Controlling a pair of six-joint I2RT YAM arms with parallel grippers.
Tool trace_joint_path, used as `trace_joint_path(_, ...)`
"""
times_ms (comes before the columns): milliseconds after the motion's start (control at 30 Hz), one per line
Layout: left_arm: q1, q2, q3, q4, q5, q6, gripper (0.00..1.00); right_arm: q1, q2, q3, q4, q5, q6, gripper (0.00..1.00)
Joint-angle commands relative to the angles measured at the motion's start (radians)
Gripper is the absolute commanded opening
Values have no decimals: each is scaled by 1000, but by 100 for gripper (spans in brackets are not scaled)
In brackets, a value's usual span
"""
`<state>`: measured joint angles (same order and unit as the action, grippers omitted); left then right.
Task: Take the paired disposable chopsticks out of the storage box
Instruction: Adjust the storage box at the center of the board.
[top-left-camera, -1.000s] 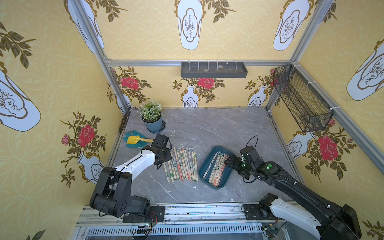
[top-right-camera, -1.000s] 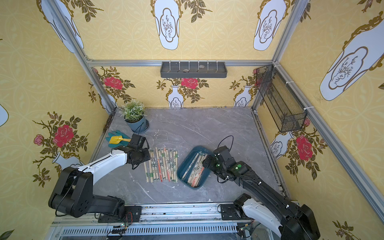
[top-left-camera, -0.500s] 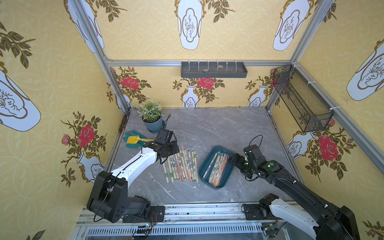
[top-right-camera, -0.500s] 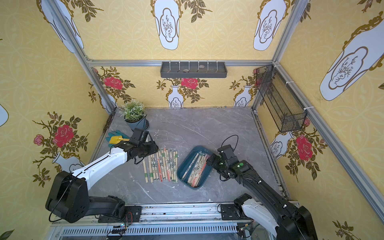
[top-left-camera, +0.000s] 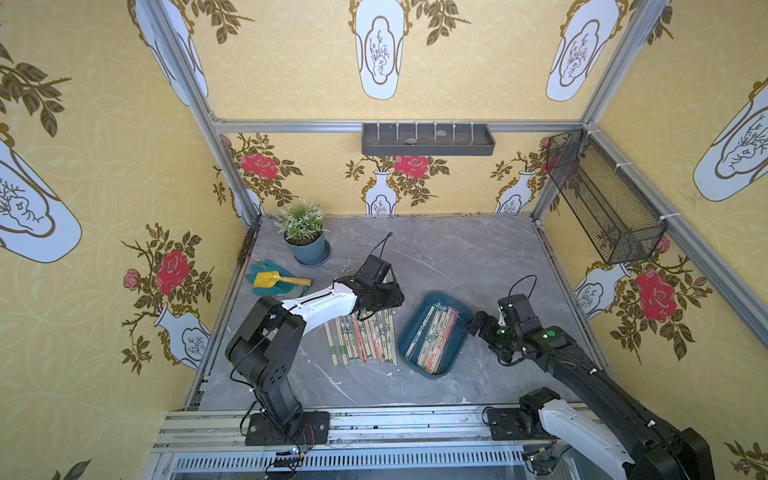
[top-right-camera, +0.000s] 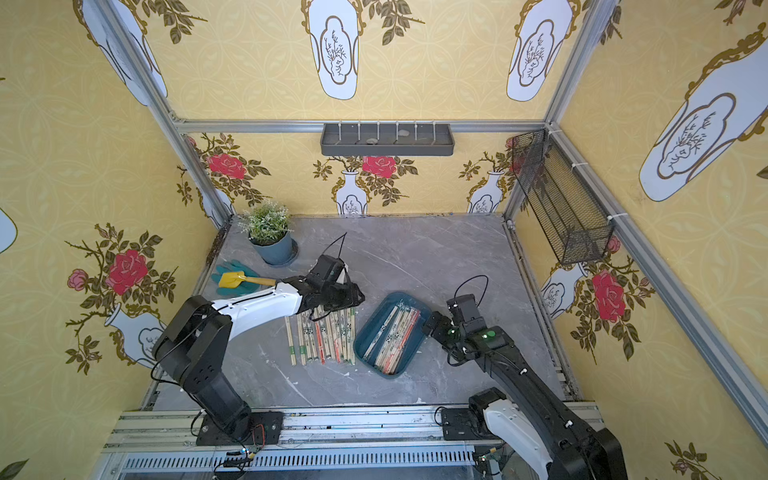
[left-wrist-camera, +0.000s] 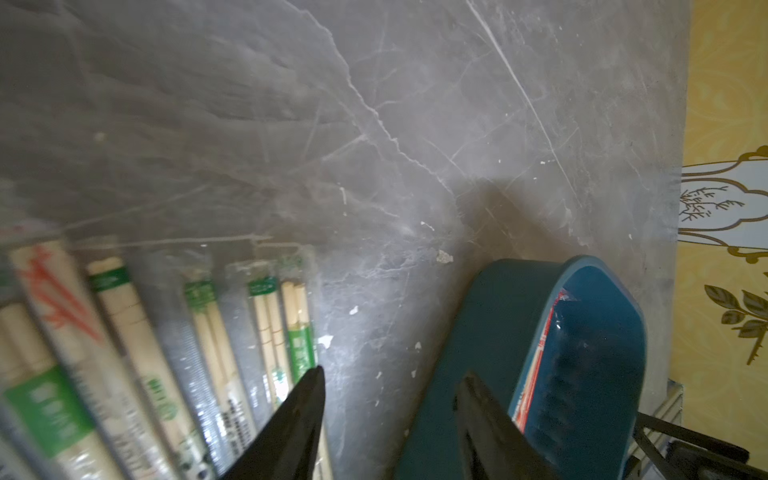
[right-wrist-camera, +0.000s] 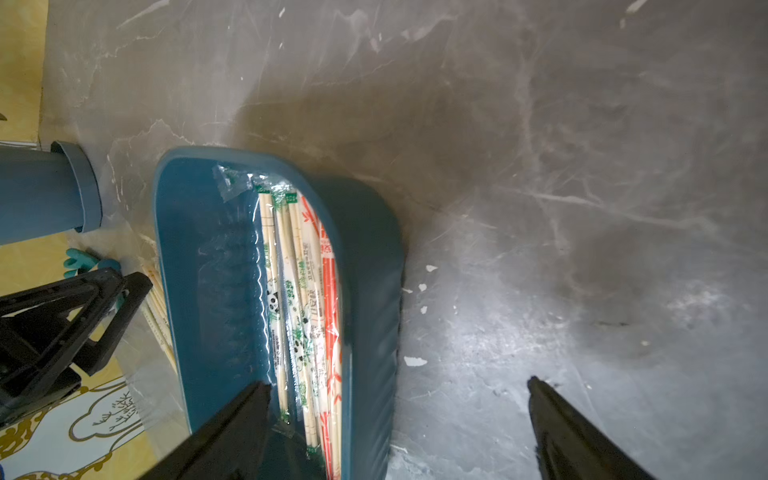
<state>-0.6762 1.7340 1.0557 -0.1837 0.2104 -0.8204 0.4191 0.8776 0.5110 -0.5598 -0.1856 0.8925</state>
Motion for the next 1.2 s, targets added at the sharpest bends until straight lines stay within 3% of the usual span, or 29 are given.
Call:
trace_joint_path(0,-33,37,12,68,55,-41,55,-29,-8,-7,-9,-35,-30,97)
trace_joint_path(300,-148,80,13,153,93,-139,56,-96,0,-11,0,-80,-66,98)
trace_joint_path(500,-169,81,39,150,76,-143,56,-113,6,4,-4,-90,-75,97)
trace_joint_path(800,-171,23,194,-110,-85,53,56,-119,-6,37,-28,-88,-73,97)
trace_joint_path(1167,-258,6,271,-175,-138,204,56,-119,-30,53,-60,-82,-58,97)
